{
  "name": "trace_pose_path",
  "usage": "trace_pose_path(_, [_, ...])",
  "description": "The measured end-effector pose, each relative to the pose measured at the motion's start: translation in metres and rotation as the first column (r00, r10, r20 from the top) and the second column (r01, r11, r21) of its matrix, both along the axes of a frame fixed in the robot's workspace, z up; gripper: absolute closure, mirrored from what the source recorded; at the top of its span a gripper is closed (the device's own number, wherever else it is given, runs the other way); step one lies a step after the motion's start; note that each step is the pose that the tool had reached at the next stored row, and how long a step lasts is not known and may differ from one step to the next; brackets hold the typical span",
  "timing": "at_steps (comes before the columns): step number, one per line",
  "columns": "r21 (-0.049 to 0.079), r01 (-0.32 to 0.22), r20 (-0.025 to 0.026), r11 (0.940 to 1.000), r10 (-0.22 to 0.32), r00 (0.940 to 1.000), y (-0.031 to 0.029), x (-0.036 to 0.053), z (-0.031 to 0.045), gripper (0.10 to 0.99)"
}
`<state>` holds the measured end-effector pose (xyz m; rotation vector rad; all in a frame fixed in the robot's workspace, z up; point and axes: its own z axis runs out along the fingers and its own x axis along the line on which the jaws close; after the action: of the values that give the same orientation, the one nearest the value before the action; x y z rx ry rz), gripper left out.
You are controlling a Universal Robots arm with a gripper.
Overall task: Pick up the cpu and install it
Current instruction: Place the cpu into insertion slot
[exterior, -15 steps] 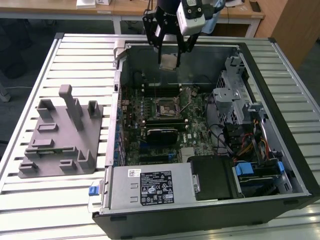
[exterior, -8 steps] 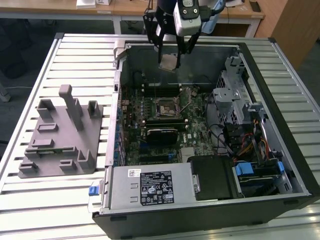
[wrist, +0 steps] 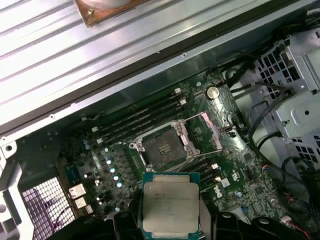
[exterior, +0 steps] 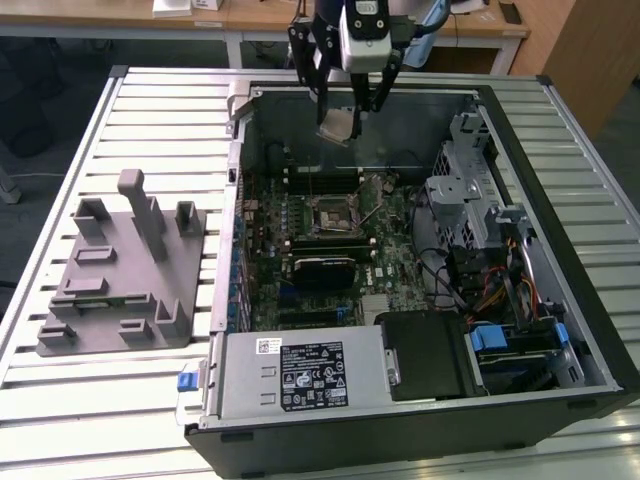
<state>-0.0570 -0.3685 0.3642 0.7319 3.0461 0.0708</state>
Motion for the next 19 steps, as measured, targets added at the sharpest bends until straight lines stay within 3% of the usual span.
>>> trace_pose_path(5, [-0.001, 0.080, 0.0000, 0.9968, -0.080, 0.9968, 0.0000, 0.0000, -0.0004, 0.545])
trace_pose_path(9, [-0.001, 0.146, 0.0001, 0.9892, -0.146, 0.9892, 0.0000, 0.0000, -0.0007, 0.545])
trace_pose_path(14, [-0.001, 0.229, 0.0002, 0.9734, -0.229, 0.9734, 0.0000, 0.0000, -0.0011, 0.545])
trace_pose_path(19, [-0.002, 0.310, 0.0002, 0.9507, -0.310, 0.9507, 0.0000, 0.0000, -0.0016, 0.545])
